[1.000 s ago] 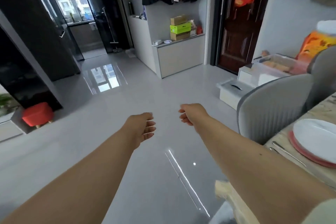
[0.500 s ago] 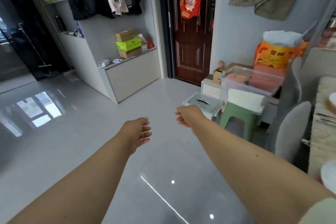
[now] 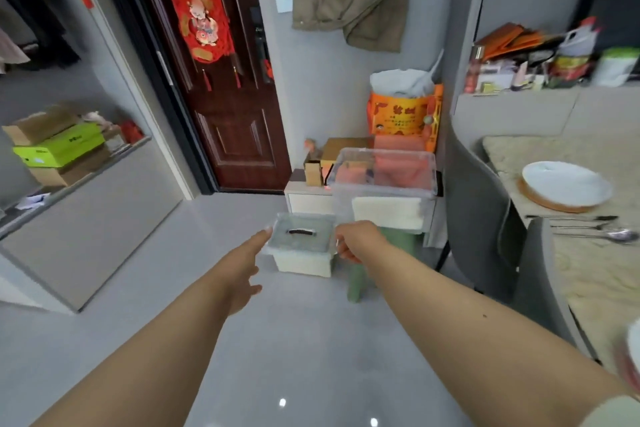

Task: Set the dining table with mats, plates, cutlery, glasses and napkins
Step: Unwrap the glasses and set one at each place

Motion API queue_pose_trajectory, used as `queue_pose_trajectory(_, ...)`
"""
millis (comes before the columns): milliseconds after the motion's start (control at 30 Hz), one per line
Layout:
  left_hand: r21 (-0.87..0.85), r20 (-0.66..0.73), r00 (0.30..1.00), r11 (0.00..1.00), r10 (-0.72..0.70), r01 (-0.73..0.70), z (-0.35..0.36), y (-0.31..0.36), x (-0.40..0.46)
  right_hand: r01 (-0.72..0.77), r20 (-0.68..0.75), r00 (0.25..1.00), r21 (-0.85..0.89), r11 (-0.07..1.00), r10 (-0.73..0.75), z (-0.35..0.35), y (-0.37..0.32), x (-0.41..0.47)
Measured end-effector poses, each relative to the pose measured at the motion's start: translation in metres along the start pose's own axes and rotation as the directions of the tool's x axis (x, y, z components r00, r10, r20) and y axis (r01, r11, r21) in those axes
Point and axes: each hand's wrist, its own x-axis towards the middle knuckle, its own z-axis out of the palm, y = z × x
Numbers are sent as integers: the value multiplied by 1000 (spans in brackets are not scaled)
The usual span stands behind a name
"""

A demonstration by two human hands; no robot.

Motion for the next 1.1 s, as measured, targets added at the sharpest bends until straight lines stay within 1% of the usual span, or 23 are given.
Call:
queue_pose_trajectory(67,20,61,998,1000,1,-2,18,24,39,-3,-49,999,35,999,5,-16,-9,39)
queue_pose_trajectory(167,22,125,992,1000,16,-19,50,58,106,-5,-101,995,31,999,8,-44,-25,100)
queue_pose_trajectory(300,42,224,975,999,2,-12,90,96,204,-54,-168,984,33,998,59,-85,-47,191)
queue_pose_trajectory(467,47,306,951,999,-40,26,131,137,296,-165,-231,959,22,986,166,-123,-66,284)
queue_pose_trajectory(633,78,354,934,997,-44,17,158,165,381,-192,-283,938,46,980,198,-142,-69,365)
queue_pose_trajectory(700,121,371,928,993,-42,-4,168,173,418,-199,-298,931,67,978,210,-146,-72,400)
queue_pose_trajectory(767,188,385,920,982,-74,0,179,181,456,-221,-312,918,107,970,243,-150,-73,434)
queue_pose_trajectory(833,273,415,903,962,-108,-11,191,188,494,-244,-339,905,88,966,259,-155,-72,467)
queue_pose_trajectory(933,342,457,883,937,-105,-66,212,198,547,-280,-379,879,79,957,289,-160,-68,512)
queue_pose_trajectory(1000,374,455,879,926,-141,-45,225,197,574,-313,-393,866,53,948,308,-159,-63,537)
queue_pose_trajectory(1067,417,443,874,909,-199,-4,236,189,598,-346,-386,854,81,935,349,-155,-57,556)
queue_pose_trajectory(1100,435,438,870,900,-228,18,240,182,610,-362,-389,851,52,931,352,-152,-50,566)
